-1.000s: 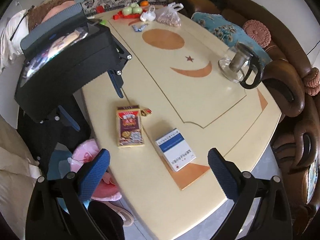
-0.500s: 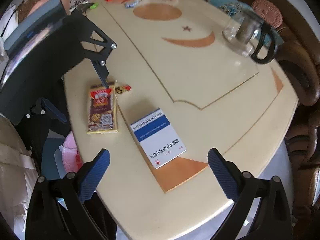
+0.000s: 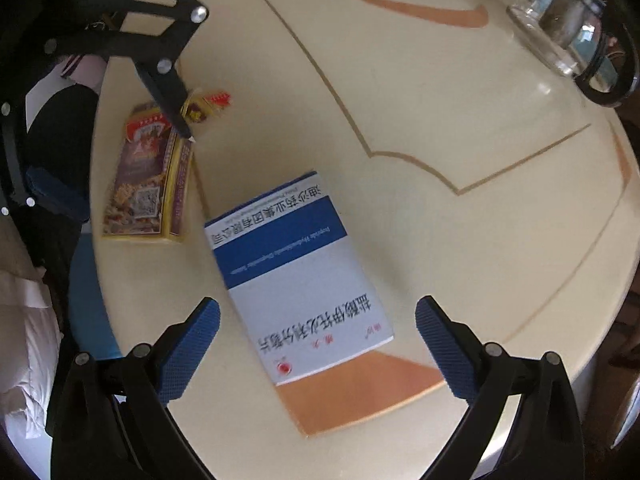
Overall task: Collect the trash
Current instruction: 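Grasp the white-blue medicine box with the right tool while the left tool grasps the playing-card box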
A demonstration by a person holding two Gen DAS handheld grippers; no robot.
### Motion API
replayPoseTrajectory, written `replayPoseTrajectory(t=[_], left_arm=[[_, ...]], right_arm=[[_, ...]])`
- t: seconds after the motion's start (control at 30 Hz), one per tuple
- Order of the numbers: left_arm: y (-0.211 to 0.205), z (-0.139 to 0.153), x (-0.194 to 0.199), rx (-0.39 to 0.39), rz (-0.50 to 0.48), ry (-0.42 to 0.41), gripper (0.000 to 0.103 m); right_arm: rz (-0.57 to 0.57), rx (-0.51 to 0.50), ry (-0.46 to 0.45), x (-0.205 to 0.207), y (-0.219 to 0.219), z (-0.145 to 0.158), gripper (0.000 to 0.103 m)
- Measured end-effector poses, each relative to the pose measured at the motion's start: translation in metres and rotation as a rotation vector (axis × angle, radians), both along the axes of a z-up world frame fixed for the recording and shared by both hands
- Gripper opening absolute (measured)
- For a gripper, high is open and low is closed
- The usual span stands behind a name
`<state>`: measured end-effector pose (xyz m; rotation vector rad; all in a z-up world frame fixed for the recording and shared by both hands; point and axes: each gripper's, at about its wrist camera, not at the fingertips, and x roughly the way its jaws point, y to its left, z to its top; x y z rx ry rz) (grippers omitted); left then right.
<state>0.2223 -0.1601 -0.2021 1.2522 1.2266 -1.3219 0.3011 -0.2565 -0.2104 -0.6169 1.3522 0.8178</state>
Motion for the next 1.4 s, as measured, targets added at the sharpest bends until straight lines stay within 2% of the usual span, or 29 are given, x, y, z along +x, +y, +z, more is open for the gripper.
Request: replayPoseTrajectory(t=[0.17, 0.37, 0.43, 0.53, 0.57, 0.7, 0.8, 0.87, 0.93, 1.03, 1.13, 1.23, 1.3, 1.4], left_arm=[[-0.003, -0.001, 0.008, -0.016, 0.017, 0.014, 0.088], [-0.003, -0.011, 0.017, 0.003, 0.057, 0.017, 0.088], [-0.003, -0.013, 0.021, -0.006, 0.087, 0.044, 0.088], [-0.004, -0.01, 0.029, -0.025, 0.132, 0.078, 0.087], [-0.004, -0.01, 0.031, -0.028, 0.142, 0.081, 0.082], [-0.004, -0.007, 0.039, -0.033, 0.194, 0.054, 0.066], [-0.002, -0.006, 0.046, -0.038, 0.244, 0.033, 0.048], [-0.002, -0.005, 0.049, -0.039, 0.271, 0.016, 0.031], [-0.001, -0.005, 0.049, -0.035, 0.305, 0.017, 0.023], [0.001, -0.007, 0.043, -0.045, 0.36, -0.017, 0.023], [0.001, -0.007, 0.047, -0.059, 0.446, -0.048, 0.023], [0.006, -0.007, 0.049, -0.075, 0.56, -0.083, 0.023], [0.012, -0.006, 0.044, -0.087, 0.629, -0.094, 0.023], [0.021, 0.0, 0.045, -0.101, 0.701, -0.11, 0.023]], right_arm=[[-0.009, 0.022, -0.018, 0.001, 0.0, 0.0, 0.096], [-0.031, 0.036, -0.034, -0.002, -0.005, 0.001, 0.094], [-0.053, 0.038, -0.038, -0.001, -0.007, 0.002, 0.091], [-0.093, 0.039, -0.072, -0.002, -0.013, 0.006, 0.078], [-0.105, 0.038, -0.081, -0.001, -0.015, 0.007, 0.075], [-0.136, 0.04, -0.095, -0.005, -0.019, 0.009, 0.074], [-0.159, 0.044, -0.096, 0.003, -0.016, 0.007, 0.074], [-0.189, 0.04, -0.103, 0.005, -0.015, 0.006, 0.074], [-0.252, 0.023, -0.123, 0.007, -0.018, 0.007, 0.074], [-0.325, -0.006, -0.16, -0.003, -0.016, 0.005, 0.074], [-0.382, -0.035, -0.194, -0.014, -0.013, 0.006, 0.073], [-0.491, -0.091, -0.271, -0.026, -0.014, 0.011, 0.072], [-0.554, -0.032, -0.248, -0.034, -0.017, 0.017, 0.071], [-0.6, -0.038, -0.319, -0.049, -0.017, 0.033, 0.071]])
